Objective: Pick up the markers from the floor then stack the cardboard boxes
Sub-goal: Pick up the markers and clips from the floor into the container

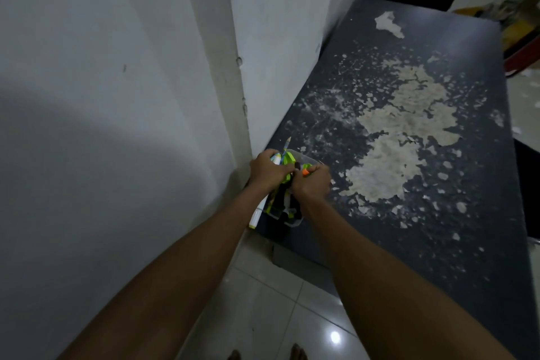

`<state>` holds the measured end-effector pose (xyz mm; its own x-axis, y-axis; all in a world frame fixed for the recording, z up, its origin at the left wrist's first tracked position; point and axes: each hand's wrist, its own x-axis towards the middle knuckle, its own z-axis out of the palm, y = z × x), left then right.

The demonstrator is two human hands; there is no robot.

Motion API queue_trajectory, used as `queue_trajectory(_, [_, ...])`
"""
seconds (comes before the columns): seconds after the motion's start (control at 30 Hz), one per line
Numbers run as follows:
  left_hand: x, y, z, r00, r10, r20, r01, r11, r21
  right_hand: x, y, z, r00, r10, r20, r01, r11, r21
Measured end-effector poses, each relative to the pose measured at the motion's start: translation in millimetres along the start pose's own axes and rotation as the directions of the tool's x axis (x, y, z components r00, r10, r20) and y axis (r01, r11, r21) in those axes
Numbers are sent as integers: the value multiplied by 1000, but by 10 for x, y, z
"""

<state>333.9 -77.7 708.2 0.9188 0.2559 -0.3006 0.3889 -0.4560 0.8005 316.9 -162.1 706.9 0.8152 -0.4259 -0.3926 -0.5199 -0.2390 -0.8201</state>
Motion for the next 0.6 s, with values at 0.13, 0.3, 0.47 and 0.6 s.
queue_trajectory(0.13, [21,1,19,999,36,-28,-36,999,-22,49,40,60,1000,9,-26,-9,1000,-22])
queue_trajectory(0.3, [-31,30,78,995,102,-18,-103,993,-51,14,17,98,997,20,-71,-20,1000,-1])
queue_trajectory(0.47, [-47,-32,150,992,126,-29,-129,985,-115,-41,25,89,997,40,-60,-38,999,37])
queue_trajectory(0.6, [-42,-29,168,991,135,-4,-133,977,-166,-90,28,114,998,35,-46,-28,988,150])
